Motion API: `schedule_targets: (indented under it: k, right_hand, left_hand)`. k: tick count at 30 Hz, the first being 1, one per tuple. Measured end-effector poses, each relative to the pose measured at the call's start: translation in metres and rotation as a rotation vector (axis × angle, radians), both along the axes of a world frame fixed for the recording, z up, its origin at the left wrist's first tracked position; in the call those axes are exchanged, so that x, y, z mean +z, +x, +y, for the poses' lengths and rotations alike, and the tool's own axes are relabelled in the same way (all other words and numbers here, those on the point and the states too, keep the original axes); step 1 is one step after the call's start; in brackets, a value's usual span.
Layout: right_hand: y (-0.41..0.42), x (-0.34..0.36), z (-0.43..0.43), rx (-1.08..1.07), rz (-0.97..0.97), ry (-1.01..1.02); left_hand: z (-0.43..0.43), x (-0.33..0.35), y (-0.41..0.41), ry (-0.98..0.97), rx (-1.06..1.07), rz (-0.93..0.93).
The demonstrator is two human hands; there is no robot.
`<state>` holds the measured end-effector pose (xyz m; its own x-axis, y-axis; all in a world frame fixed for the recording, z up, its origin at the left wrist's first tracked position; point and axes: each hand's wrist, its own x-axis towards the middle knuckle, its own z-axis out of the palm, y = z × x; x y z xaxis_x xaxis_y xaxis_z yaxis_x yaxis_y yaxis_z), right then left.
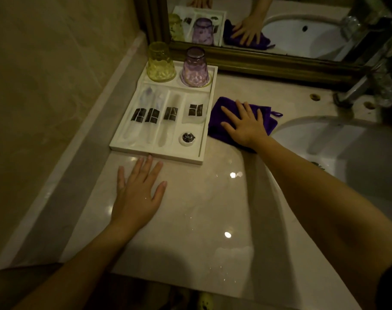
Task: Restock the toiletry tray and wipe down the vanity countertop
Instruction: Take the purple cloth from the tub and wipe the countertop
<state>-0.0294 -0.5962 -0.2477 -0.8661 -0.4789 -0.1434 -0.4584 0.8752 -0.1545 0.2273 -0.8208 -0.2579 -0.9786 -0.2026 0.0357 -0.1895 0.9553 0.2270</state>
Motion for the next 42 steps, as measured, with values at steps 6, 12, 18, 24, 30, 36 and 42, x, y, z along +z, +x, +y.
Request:
schedule_targets:
  k: [6, 12, 18, 24, 30, 36, 42]
  right_hand:
    - [0.028, -0.002, 0.007, 0.005, 0.023, -0.02]
    - [0.101, 0.002, 0.016, 0.01, 0.012, -0.029]
    - [0.177, 0.006, 0.012, -0.055, -0.038, -0.043]
    - [0.231, 0.004, -0.002, -0.136, -0.064, -0.055]
    - [0.262, -0.001, -0.021, -0.207, -0.052, -0.091]
    - [0.313, -0.006, -0.038, -0.178, 0.014, -0.073]
    - [0.323, -0.002, -0.012, -0.134, 0.035, -0.053]
  left_hand:
    - [0.0, -0.001, -0.001, -0.007, -0.008, 0.016]
    - [-0.001, -0.004, -0.001, -0.002, -0.011, 0.019]
    - [-0.004, -0.006, -0.002, -0.023, -0.038, -0.003]
    - [-0.007, -0.003, -0.002, -0.012, -0.085, -0.062]
    - [-0.025, -0.006, 0.021, -0.062, -0.065, -0.081]
    - [-0.027, -0.006, 0.025, -0.06, -0.067, -0.065]
    - [-0.029, -0.008, 0.025, -0.069, -0.067, -0.067]
